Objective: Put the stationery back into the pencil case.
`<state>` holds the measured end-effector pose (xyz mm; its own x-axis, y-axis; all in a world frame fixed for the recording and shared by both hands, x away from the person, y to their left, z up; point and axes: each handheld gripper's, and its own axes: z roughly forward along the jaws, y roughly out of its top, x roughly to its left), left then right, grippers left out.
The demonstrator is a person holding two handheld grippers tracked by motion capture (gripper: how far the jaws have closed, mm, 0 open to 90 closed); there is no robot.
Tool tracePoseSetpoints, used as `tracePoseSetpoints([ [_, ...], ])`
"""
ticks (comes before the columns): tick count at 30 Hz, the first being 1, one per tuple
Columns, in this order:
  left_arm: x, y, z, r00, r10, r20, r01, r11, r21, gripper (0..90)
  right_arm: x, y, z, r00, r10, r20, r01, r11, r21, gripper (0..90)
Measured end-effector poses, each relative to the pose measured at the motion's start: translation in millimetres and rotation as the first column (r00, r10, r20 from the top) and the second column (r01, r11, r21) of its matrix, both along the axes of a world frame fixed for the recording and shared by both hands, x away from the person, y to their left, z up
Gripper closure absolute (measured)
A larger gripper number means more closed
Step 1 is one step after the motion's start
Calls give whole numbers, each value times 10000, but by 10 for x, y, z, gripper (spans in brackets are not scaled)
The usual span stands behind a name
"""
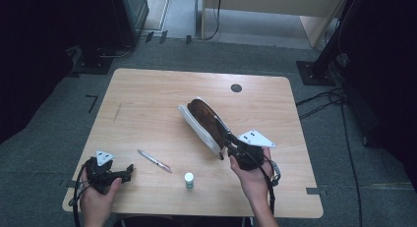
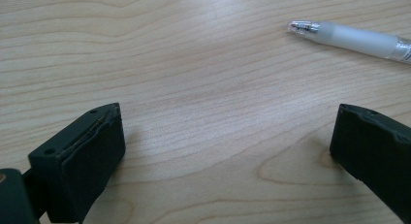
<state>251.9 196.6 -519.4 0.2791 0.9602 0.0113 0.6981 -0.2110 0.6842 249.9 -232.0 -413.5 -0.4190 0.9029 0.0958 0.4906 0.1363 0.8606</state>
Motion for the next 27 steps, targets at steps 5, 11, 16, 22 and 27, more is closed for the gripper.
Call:
tracePoseSetpoints([
  [5,0,-2,-1,10000,18,15,-18,10000,-16,0,108,51,48,9989,372,-280,-378,9990,-233,739],
  [11,0,0,0,10000,1,-1,-1,10000,3,0,212,85,72,9976,525,-442,-537,9982,-270,737],
  [16,0,1,0,10000,-2,0,2,10000,11,0,321,104,72,9961,613,-638,-633,9975,-298,738],
  [22,1,1,0,10000,-8,2,8,10000,15,0,431,139,89,9955,611,-718,-632,9976,-272,732],
  [27,1,1,0,10000,-9,4,9,10000,17,0,498,174,88,9945,645,-825,-676,9971,-357,738],
])
